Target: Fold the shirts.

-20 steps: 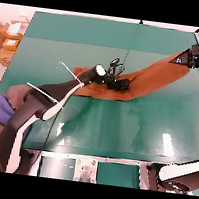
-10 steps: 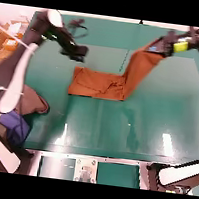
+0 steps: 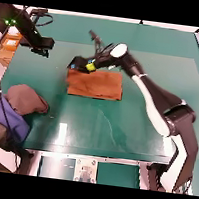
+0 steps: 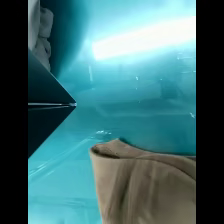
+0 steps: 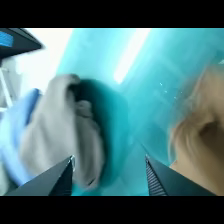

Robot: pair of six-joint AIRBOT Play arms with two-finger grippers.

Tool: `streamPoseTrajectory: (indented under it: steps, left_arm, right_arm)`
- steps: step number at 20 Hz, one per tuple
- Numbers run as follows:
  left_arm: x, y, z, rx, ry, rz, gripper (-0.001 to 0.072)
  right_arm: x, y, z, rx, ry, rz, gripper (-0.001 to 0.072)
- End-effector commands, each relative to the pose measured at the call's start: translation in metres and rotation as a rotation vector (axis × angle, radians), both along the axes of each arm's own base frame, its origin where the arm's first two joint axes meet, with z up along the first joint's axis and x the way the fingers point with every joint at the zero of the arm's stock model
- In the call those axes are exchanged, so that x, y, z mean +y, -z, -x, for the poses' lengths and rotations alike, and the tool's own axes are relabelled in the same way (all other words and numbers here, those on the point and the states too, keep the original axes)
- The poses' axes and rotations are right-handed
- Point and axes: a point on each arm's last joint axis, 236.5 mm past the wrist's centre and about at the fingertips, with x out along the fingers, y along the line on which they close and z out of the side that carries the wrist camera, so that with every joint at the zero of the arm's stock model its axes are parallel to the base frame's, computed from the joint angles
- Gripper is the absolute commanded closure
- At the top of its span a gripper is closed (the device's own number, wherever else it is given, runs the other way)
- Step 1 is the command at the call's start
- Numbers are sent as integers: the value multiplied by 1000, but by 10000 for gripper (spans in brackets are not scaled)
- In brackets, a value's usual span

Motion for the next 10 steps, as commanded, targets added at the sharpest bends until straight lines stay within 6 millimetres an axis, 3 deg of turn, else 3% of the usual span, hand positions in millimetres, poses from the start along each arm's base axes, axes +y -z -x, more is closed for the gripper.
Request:
streamPoseTrajectory:
  steps: [1, 3, 5, 8, 10]
  left_arm:
    - [9, -1, 4, 9, 15, -19, 687]
    - [9, -1, 4, 8, 19, -19, 687]
    - [9, -1, 3, 6, 32, -21, 687]
    - [9, -1, 3, 3, 31, -21, 688]
    - [9, -1, 1, -5, 30, -20, 687]
  right_arm:
    - [-12, 30, -13, 45, 41, 51, 282]
    - [-79, 10, -39, 98, 85, 57, 294]
    - [-160, -1, -58, 150, 154, 106, 321]
    - [-277, 22, -56, 260, 273, 290, 305]
    - [-319, 52, -40, 363, 340, 346, 137]
